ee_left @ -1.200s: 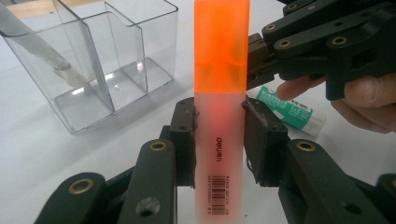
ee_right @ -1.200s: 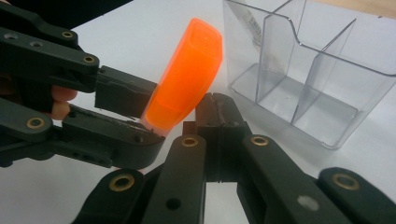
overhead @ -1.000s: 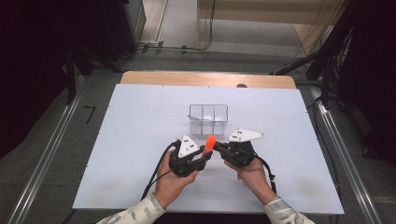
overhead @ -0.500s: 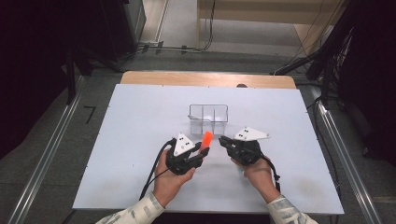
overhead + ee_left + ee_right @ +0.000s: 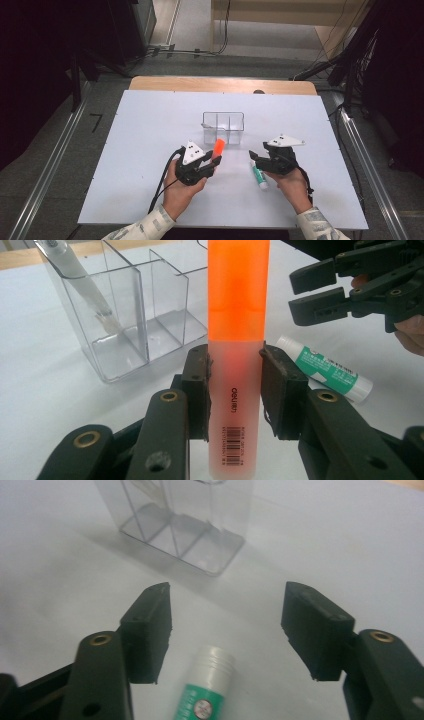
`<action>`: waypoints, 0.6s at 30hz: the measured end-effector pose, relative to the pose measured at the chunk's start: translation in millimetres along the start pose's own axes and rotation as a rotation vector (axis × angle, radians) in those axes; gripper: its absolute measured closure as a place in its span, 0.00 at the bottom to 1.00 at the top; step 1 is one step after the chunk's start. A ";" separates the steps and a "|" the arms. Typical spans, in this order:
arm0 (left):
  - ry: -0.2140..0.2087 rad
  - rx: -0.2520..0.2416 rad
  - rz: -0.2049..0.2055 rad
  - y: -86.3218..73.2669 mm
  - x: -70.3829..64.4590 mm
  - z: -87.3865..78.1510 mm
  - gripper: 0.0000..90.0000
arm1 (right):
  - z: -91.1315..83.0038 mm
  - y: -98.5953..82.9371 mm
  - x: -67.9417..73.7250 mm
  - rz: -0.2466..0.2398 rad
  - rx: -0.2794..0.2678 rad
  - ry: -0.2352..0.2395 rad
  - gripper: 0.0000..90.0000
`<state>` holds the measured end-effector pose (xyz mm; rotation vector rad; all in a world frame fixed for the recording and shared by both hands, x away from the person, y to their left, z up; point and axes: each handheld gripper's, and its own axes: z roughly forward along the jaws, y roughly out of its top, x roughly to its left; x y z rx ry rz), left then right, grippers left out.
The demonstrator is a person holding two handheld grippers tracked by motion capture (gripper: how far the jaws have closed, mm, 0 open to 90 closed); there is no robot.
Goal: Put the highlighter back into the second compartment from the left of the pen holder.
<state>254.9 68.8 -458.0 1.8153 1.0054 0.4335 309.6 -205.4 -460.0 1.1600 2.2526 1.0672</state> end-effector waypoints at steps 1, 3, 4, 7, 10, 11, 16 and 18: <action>0.003 -0.003 -0.001 0.0 0.4 -0.1 0.75 | -0.7 -1.0 -1.5 0.004 0.005 -0.007 0.37; 0.005 -0.007 -0.005 0.2 1.3 0.3 0.75 | -2.9 -4.3 -6.0 0.017 0.009 -0.019 0.35; 0.006 -0.006 -0.006 0.4 2.0 0.3 0.75 | -3.9 -5.7 -8.2 0.021 0.011 -0.023 0.34; 0.007 -0.013 -0.017 1.2 3.4 0.8 0.75 | -7.4 -10.2 -14.5 0.033 0.016 -0.034 0.32; 0.013 -0.017 -0.021 2.4 4.9 1.7 0.75 | -11.6 -14.9 -20.0 0.049 0.019 -0.045 0.30; 0.014 -0.016 -0.021 2.9 5.4 2.1 0.75 | -13.0 -16.5 -21.8 0.055 0.020 -0.048 0.30; 0.024 -0.031 -0.030 5.5 8.4 2.2 0.75 | -19.0 -25.0 -29.7 0.073 0.032 -0.062 0.29; 0.028 -0.034 -0.028 7.2 10.0 2.0 0.75 | -21.1 -28.0 -32.7 0.082 0.036 -0.069 0.28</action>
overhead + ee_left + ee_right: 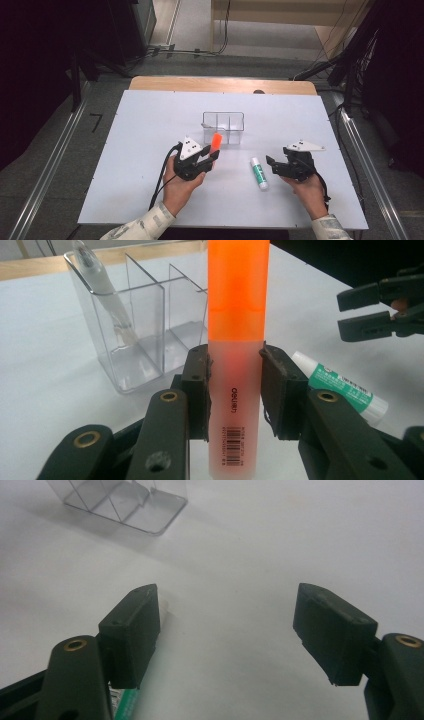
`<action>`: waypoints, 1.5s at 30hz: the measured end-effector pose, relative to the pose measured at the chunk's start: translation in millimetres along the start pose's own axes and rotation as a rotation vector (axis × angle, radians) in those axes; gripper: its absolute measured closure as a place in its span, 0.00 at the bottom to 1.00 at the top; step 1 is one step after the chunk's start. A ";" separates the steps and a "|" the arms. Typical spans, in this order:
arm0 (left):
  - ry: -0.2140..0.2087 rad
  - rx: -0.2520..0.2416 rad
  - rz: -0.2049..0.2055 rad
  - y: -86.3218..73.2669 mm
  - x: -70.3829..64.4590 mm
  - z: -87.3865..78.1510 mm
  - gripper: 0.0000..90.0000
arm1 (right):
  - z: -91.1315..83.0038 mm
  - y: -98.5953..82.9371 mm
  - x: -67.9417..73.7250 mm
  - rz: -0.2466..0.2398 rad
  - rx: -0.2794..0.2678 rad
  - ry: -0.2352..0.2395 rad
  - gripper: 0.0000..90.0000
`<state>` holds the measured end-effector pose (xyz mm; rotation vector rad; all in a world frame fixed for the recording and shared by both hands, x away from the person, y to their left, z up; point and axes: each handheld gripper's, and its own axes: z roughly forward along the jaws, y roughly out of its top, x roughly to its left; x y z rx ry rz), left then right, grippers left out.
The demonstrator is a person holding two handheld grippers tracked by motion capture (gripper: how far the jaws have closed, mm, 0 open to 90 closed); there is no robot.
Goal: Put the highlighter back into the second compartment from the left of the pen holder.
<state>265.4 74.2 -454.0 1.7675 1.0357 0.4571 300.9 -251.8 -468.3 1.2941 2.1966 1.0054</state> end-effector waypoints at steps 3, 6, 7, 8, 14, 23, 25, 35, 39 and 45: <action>0.005 -0.012 -0.006 3.2 2.1 0.3 0.75 | -3.3 -2.8 -4.7 0.005 -0.002 -0.008 0.28; 0.010 -0.019 -0.009 6.0 2.9 2.1 0.75 | -6.0 -4.7 -7.8 0.015 -0.003 -0.014 0.28; 0.012 -0.020 -0.011 6.8 2.8 2.9 0.75 | -6.3 -5.3 -8.5 0.017 -0.004 -0.015 0.28; 0.013 -0.020 -0.012 7.4 2.8 4.2 0.75 | -6.7 -5.8 -9.0 0.020 0.000 -0.018 0.28; 0.022 -0.031 -0.031 15.0 6.1 10.0 0.75 | -7.3 -6.4 -9.5 0.023 -0.003 -0.016 0.28; 0.041 -0.032 -0.028 30.7 7.3 23.9 0.75 | -6.1 -6.0 -8.9 0.018 -0.001 -0.012 0.28; 0.044 -0.031 -0.025 33.7 7.8 26.1 0.75 | -5.9 -6.2 -9.1 0.020 0.002 -0.012 0.28; 0.051 -0.043 -0.029 47.3 6.6 35.7 0.75 | -6.2 -5.9 -9.1 0.019 -0.002 -0.008 0.28; 0.045 -0.051 -0.033 52.3 5.2 38.5 0.75 | -6.0 -5.9 -9.3 0.024 0.001 -0.008 0.28; 0.041 -0.052 -0.038 61.3 4.6 44.4 0.75 | -5.9 -5.7 -9.4 0.017 -0.003 -0.005 0.28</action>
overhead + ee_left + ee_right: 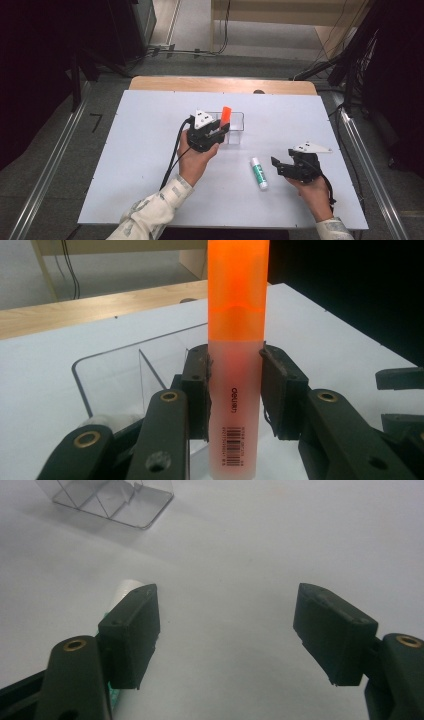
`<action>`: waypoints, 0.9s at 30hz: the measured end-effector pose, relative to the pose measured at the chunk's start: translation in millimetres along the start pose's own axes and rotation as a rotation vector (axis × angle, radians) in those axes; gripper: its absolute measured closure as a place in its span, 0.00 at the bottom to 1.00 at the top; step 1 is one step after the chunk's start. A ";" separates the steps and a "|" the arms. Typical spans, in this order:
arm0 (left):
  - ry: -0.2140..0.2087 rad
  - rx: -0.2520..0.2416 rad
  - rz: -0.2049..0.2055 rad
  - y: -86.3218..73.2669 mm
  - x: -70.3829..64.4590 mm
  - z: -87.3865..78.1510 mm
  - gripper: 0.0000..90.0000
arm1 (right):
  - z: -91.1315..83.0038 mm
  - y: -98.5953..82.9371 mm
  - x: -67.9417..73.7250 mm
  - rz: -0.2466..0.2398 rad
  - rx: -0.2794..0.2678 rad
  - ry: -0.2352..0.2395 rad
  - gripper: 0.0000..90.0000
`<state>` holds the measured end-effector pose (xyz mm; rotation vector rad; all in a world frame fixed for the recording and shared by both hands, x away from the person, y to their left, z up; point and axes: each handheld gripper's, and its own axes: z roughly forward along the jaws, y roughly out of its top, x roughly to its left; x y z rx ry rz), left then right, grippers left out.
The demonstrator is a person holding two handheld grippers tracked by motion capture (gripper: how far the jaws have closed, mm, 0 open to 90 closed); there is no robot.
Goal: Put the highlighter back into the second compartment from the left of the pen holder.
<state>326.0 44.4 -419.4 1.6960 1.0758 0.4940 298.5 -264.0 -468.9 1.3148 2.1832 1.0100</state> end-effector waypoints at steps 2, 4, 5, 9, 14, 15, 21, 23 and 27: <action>-0.003 -0.001 -0.002 2.0 -1.2 2.3 0.75 | -0.2 -0.1 -0.2 0.003 0.001 -0.001 0.28; -0.005 0.001 0.001 3.5 -2.4 4.5 0.75 | -0.1 -0.2 -0.4 0.004 0.002 0.000 0.28; -0.003 0.004 0.002 4.1 -2.9 5.8 0.75 | 0.0 -0.2 -0.5 0.003 0.002 0.000 0.28; -0.006 0.006 -0.005 5.9 -3.9 12.0 0.75 | 0.0 -0.1 -0.1 0.005 0.003 0.002 0.28; -0.008 0.005 -0.009 8.0 -4.9 18.4 0.75 | 0.1 -0.2 -0.6 0.007 0.002 0.003 0.28; -0.010 0.007 -0.008 8.7 -5.1 19.1 0.75 | 0.4 -0.3 -0.6 0.008 0.001 0.003 0.28; -0.005 0.001 -0.005 15.3 -5.5 24.1 0.75 | 0.5 0.0 -0.8 0.009 0.000 0.005 0.28; -0.002 0.002 -0.009 17.7 -5.0 26.0 0.75 | 0.1 0.0 -1.1 0.009 0.002 0.006 0.28; -0.009 0.001 -0.009 22.3 -5.9 29.2 0.75 | 0.0 0.0 -1.1 0.010 0.002 0.007 0.28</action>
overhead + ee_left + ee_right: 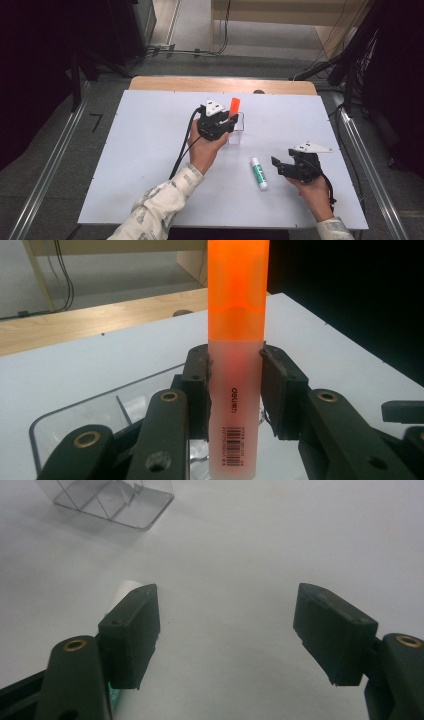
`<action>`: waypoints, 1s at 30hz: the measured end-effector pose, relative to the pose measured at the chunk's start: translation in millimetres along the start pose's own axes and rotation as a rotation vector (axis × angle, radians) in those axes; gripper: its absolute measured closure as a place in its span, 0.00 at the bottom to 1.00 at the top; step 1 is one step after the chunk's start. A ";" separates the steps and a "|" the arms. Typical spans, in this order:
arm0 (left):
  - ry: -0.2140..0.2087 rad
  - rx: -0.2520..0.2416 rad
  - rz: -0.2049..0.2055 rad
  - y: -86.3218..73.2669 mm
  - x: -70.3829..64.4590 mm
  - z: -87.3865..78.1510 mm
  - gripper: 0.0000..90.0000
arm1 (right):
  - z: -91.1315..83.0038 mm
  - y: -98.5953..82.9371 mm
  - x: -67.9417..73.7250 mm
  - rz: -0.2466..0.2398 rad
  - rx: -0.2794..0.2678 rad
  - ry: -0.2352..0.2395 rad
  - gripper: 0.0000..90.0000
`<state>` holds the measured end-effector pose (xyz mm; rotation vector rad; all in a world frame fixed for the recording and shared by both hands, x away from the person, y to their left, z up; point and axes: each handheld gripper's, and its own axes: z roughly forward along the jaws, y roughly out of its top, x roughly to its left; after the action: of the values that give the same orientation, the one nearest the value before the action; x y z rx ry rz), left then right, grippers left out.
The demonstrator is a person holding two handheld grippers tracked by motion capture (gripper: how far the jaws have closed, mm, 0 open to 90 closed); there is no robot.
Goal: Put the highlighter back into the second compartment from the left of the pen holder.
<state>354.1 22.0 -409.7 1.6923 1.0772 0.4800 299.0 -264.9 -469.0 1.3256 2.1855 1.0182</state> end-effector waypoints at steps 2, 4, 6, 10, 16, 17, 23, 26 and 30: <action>0.001 -0.002 0.002 2.1 -1.5 1.2 0.75 | 0.2 -0.1 0.1 0.000 -0.001 0.000 0.28; 0.003 -0.002 0.002 3.7 -1.8 2.8 0.75 | 0.3 -0.1 -0.1 -0.001 0.000 0.000 0.28; 0.007 -0.002 -0.001 4.9 -1.0 4.2 0.75 | 0.3 -0.1 -0.4 0.000 0.000 0.001 0.28; 0.013 -0.007 -0.005 6.8 0.7 5.1 0.75 | 0.1 -0.1 -0.6 0.000 -0.002 0.000 0.28; 0.021 -0.015 -0.008 8.5 2.9 5.2 0.75 | 1.2 -0.3 -0.3 -0.002 0.000 0.002 0.28; 0.024 -0.016 -0.007 8.8 3.3 5.3 0.75 | 1.0 -0.2 -0.2 -0.001 0.001 0.002 0.28; 0.054 -0.020 -0.005 9.2 7.5 7.4 0.75 | 0.9 -0.3 0.1 0.000 0.000 0.003 0.28; 0.066 -0.026 -0.002 9.4 9.2 8.4 0.75 | 1.5 -0.6 0.2 -0.001 0.002 0.003 0.28; 0.079 -0.024 0.002 9.0 10.5 9.9 0.75 | 1.6 -0.5 0.4 -0.001 0.002 0.004 0.28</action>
<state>370.7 24.8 -407.4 1.6651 1.1219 0.5629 299.5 -264.2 -470.3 1.3247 2.1904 1.0194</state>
